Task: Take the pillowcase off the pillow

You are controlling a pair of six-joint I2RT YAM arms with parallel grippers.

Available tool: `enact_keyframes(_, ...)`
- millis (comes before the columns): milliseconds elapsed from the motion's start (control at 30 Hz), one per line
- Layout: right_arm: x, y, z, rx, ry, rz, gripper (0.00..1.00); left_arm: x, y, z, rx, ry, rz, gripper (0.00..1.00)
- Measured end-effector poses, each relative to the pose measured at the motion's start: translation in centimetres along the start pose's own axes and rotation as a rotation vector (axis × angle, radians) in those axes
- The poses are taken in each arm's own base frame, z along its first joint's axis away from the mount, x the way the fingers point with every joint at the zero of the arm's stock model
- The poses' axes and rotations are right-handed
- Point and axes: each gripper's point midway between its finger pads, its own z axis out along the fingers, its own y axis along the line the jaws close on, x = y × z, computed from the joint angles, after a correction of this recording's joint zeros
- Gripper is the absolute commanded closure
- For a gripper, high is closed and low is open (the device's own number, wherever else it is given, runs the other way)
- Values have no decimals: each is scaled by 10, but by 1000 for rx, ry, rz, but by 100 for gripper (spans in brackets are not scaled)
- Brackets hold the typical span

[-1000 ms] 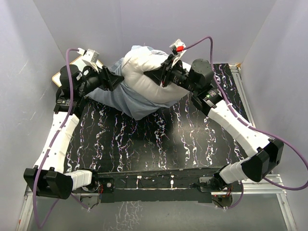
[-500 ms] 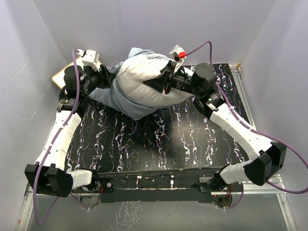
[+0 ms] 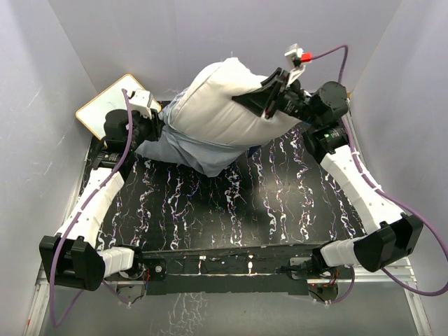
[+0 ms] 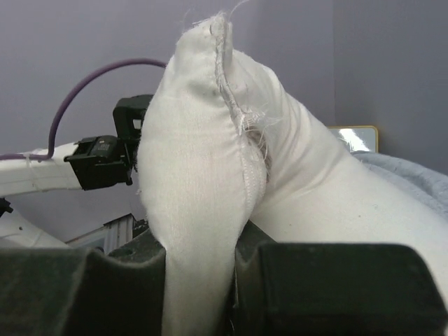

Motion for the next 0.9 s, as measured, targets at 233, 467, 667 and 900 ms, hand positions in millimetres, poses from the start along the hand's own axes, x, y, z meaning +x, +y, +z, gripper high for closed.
enact_keyframes(233, -32, -6, -19, 4, -64, 41, 92, 34, -6, -14, 23, 17, 32, 66)
enact_keyframes(467, -50, -3, -22, -10, -86, 48, 92, 24, -19, -33, 105, 10, 57, 25)
enact_keyframes(667, -64, 22, 3, -68, -100, -43, 92, -73, -53, -58, 332, -92, 112, 3)
enact_keyframes(900, -20, 51, 48, -183, -5, -52, 92, -156, -107, -129, 619, -255, 225, 3)
